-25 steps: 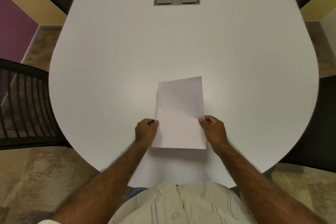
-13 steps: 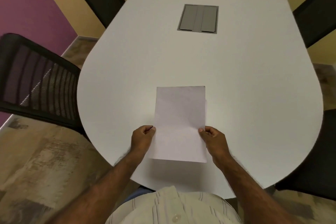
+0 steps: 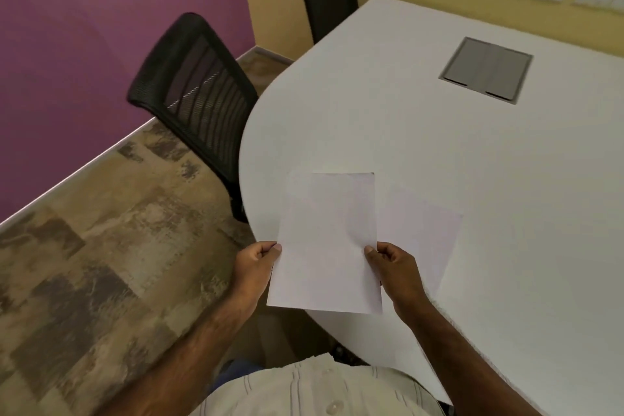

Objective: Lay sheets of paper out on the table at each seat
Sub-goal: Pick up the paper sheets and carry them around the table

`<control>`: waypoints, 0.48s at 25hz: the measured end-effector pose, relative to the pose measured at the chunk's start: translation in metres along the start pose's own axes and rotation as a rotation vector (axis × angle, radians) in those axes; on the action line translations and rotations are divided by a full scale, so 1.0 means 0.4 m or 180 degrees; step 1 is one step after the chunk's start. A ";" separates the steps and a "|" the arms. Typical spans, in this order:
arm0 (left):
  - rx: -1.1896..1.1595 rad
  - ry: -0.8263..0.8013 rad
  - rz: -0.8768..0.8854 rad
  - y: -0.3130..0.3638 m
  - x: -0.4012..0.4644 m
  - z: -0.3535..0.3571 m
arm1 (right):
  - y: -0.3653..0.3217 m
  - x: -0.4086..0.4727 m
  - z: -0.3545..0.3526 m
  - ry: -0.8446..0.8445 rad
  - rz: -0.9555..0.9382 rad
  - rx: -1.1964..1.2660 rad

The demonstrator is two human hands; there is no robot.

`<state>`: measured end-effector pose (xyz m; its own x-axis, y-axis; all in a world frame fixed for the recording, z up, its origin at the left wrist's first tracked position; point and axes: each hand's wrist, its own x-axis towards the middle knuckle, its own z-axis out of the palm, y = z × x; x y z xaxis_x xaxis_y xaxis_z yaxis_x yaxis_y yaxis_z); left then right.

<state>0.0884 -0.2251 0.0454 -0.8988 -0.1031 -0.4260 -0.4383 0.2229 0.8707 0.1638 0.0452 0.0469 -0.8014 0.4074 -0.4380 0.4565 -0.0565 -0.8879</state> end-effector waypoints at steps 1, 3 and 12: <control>-0.0059 0.0079 -0.0007 -0.011 0.000 -0.040 | -0.006 -0.002 0.039 -0.0074 -0.0034 -0.0067; -0.0207 0.0226 -0.0058 -0.035 -0.001 -0.130 | -0.022 -0.009 0.127 -0.0246 -0.0072 -0.0182; -0.0674 0.0763 -0.0313 -0.164 0.015 -0.587 | -0.050 -0.105 0.592 -0.0946 -0.0162 -0.0775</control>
<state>0.1104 -0.4681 0.0434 -0.8167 -0.3449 -0.4627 -0.4918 -0.0034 0.8707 0.0966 -0.1865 0.0498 -0.8861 0.1201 -0.4477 0.4632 0.1896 -0.8658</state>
